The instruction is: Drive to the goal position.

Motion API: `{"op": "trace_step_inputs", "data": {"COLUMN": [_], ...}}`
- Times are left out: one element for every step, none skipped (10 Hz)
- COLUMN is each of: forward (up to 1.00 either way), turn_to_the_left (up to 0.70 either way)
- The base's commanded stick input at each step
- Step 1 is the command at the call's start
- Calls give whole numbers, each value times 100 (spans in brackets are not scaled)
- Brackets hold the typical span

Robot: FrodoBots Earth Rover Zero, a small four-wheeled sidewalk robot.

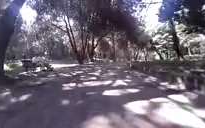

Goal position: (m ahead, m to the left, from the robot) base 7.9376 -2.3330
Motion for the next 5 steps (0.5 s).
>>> {"op": "trace_step_inputs", "data": {"forward": [85,85,85,85,85], "turn_to_the_left": [0,0,0,0,-17]}}
